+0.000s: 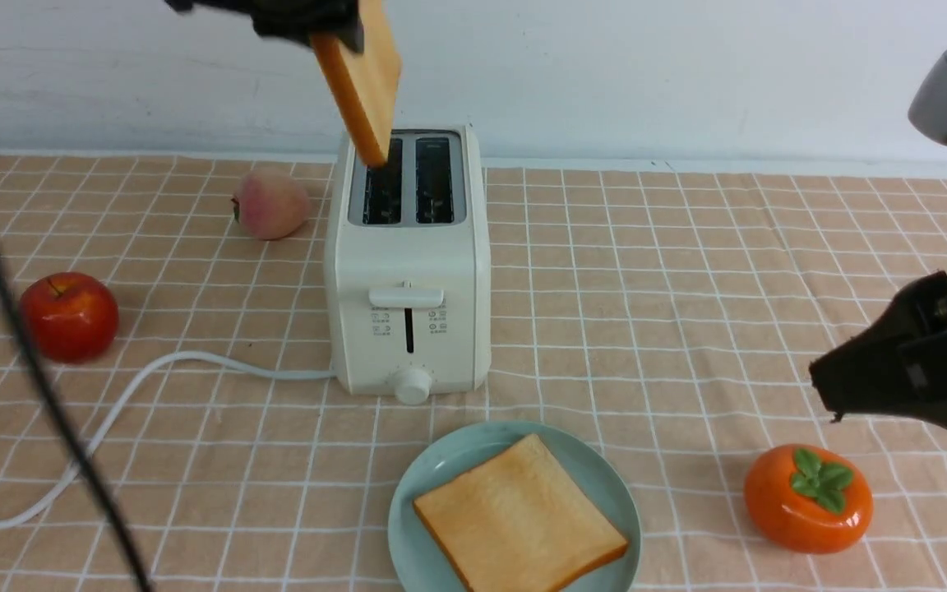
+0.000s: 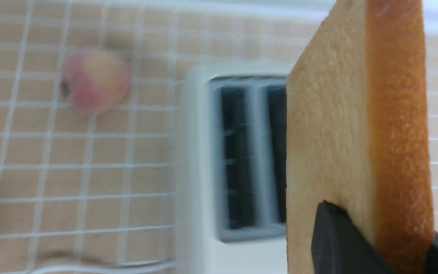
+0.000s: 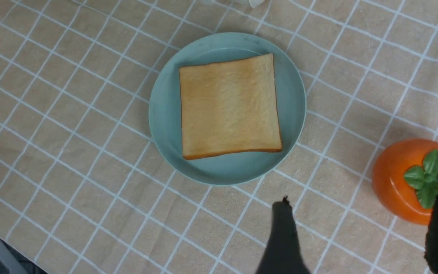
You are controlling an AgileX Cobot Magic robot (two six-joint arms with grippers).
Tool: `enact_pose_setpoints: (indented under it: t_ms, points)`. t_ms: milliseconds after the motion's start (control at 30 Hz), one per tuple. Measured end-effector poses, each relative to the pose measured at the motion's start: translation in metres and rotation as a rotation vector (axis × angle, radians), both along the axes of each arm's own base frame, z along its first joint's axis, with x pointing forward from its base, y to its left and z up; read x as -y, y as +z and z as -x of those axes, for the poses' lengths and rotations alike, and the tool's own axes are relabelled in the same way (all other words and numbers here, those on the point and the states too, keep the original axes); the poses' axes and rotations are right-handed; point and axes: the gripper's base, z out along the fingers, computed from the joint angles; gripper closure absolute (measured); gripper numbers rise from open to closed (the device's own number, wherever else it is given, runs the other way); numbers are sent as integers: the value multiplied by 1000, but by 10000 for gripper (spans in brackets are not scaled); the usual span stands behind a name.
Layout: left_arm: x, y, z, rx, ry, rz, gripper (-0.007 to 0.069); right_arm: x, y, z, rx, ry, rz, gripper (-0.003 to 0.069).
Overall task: Take toasted bread from bread machine on light coffee tablecloth place on plate.
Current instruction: 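Place the slice of bread on the plate with the left gripper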
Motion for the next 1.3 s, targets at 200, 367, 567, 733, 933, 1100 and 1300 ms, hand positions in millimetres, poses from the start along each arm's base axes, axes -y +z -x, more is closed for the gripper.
enact_pose_setpoints:
  t_ms: [200,367,567,733,933,1100,1300]
  points:
    - [-8,48,109,102,-409,182,529,0,3,-4,53,-14,-11,183]
    - [1,4,144,10,-671,282,529,-1,5,-6,85,-22,-28,183]
    - [16,-126,124,-187,-558,535,529,-1,6,-7,98,-25,-35,183]
    - [5,-230,106,-284,-200,593,529,-1,6,-7,98,-25,-35,183]
    - [8,-274,96,-371,-170,527,529,-1,6,-7,97,-25,-36,183]
    - [11,-302,88,-461,-119,504,524,-1,6,-7,97,-25,-36,183]
    - [12,-310,85,-490,-112,500,323,-1,5,-6,82,-22,-28,183]
